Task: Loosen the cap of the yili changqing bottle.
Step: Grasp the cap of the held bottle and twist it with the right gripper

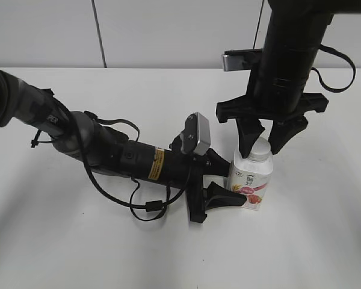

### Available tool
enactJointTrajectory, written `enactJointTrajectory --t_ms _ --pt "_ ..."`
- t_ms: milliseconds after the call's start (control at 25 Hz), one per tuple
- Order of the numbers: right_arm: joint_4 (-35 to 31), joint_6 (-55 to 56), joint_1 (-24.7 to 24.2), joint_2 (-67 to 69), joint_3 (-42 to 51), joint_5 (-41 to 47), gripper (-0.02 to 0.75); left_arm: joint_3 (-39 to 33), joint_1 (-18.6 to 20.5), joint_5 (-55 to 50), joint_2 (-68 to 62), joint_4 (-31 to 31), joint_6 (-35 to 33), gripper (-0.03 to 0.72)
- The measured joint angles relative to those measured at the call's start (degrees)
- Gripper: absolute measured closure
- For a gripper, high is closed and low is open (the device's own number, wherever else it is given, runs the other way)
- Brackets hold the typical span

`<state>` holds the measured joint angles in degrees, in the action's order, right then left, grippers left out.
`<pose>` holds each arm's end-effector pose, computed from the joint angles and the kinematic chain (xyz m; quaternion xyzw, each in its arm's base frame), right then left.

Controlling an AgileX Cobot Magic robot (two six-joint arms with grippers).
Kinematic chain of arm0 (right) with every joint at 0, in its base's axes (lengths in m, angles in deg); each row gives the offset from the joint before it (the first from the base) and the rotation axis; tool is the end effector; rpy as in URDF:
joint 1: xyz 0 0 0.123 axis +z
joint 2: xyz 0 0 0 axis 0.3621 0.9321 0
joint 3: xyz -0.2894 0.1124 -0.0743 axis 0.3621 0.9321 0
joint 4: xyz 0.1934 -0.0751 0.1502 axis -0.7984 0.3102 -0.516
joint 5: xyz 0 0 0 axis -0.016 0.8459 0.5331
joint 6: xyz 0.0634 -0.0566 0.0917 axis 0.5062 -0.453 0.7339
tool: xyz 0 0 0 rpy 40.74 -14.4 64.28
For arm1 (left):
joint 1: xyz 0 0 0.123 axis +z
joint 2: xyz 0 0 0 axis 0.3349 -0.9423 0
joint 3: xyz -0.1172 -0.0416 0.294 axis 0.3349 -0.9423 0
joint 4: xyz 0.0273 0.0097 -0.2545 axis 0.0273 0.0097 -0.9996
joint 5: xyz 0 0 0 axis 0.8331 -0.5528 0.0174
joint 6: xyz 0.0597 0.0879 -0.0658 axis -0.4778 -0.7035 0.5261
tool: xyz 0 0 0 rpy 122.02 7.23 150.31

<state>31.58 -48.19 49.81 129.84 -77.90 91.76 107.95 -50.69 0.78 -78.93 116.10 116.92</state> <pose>0.3340 0.1980 0.2140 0.1264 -0.9904 -0.0527 0.0198 0.3441 -0.3289 0.0456 0.6046 0.5691 -0.4154 0.3716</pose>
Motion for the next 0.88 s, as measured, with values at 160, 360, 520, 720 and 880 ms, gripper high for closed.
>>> enactJointTrajectory --t_ms 160,360,520,720,880 --pt "0.0 -3.6 0.0 0.0 0.0 0.0 0.342 0.0 0.0 0.0 0.0 0.0 0.0 0.281" --pt "0.4 -22.7 0.0 0.0 0.0 0.0 0.342 0.0 0.0 0.0 0.0 0.0 0.0 0.281" --pt "0.7 -45.6 0.0 0.0 0.0 -0.6 0.342 0.0 0.0 0.0 0.0 0.1 0.0 0.283" --pt "0.7 -68.4 0.0 0.0 0.0 -1.7 0.342 0.0 0.1 -0.1 0.0 0.1 0.0 0.291" --pt "0.5 -71.3 0.0 0.0 -0.3 -1.9 0.342 0.0 0.1 -0.1 0.0 0.0 0.1 0.291"
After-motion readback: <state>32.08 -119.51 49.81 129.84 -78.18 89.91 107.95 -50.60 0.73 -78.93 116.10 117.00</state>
